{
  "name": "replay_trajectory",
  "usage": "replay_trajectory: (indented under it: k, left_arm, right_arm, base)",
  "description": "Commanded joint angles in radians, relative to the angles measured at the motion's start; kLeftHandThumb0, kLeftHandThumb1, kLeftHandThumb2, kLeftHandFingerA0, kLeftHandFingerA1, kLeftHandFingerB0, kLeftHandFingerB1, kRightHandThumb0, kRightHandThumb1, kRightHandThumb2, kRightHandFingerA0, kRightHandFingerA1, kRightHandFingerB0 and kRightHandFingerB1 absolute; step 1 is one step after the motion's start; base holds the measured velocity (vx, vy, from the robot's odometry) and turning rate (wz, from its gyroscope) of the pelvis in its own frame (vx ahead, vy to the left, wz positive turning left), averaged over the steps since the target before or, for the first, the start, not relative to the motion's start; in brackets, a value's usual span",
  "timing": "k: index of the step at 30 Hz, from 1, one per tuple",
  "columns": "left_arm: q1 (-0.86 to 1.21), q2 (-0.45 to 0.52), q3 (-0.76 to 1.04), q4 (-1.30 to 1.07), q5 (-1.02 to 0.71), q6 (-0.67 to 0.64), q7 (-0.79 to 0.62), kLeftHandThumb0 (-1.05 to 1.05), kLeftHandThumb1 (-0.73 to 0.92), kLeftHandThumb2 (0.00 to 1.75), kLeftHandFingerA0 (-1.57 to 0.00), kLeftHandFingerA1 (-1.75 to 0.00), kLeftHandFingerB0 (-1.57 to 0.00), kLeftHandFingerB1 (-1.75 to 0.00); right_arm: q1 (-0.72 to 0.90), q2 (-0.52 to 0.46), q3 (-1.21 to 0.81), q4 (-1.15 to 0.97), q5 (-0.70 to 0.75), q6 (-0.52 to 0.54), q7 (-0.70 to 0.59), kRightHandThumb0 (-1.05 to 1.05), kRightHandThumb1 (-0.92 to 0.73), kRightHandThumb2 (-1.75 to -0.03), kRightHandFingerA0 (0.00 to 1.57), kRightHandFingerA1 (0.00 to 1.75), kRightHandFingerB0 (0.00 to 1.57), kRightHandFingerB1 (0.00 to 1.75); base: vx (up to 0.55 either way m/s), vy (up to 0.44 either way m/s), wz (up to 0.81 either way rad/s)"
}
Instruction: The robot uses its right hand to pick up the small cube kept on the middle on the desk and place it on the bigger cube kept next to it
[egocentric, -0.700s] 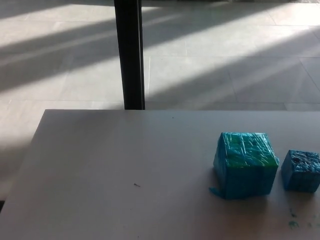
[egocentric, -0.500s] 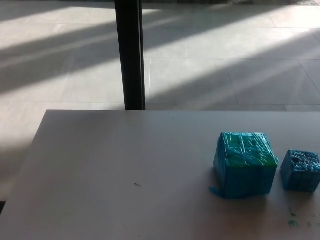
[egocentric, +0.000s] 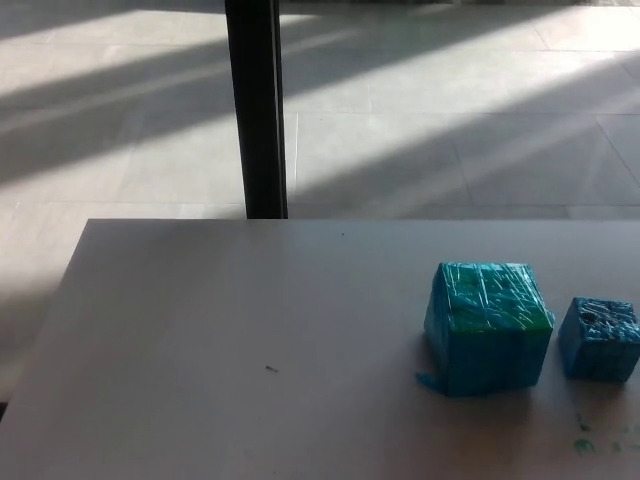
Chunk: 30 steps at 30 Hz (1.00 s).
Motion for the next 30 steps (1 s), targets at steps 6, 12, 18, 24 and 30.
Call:
replay_trajectory:
  k: [6,12,18,24,30]
  left_arm:
    - [0.013,0.026,0.008,-0.006,-0.026,0.034,-0.009,-0.74,0.63,0.95,-0.17,-0.52,-0.09,-0.44]
    - [0.017,0.024,0.019,-0.002,-0.042,0.043,-0.010,-0.72,0.63,0.94,-0.18,-0.53,-0.11,-0.45]
    - [0.018,0.030,0.006,-0.002,-0.030,0.035,-0.010,-0.72,0.65,0.95,-0.17,-0.51,-0.10,-0.44]
    - [0.027,0.026,0.013,-0.008,-0.039,0.047,-0.008,-0.72,0.64,0.95,-0.18,-0.53,-0.11,-0.45]
    - [0.037,0.031,0.006,-0.017,-0.031,0.034,-0.014,-0.72,0.66,0.96,-0.18,-0.51,-0.10,-0.45]
  right_arm:
    - [-0.302,-0.159,-0.099,-0.009,0.041,0.114,-0.213,-0.60,-0.75,-0.64,0.00,0.43,0.00,0.46]
    - [-0.474,-0.214,-0.021,0.013,0.002,0.098,-0.220,-0.75,-0.68,-0.55,0.03,1.11,0.04,0.94]
    - [-0.528,-0.252,0.207,-0.128,0.002,0.121,-0.033,-0.57,-0.54,-0.87,0.24,0.65,0.16,0.49]
    - [-0.569,-0.280,0.384,-0.091,-0.049,0.015,0.080,-0.51,-0.57,-0.78,0.24,0.52,0.16,0.42]
    - [-0.619,-0.299,0.551,0.002,-0.119,-0.093,0.199,-0.60,-0.47,-0.79,0.31,0.55,0.11,0.40]
  base:
    - [0.00,0.000,0.00]
    - [0.00,0.000,0.00]
    - [0.00,0.000,0.00]
    - [0.00,0.000,0.00]
    - [0.00,0.000,0.00]
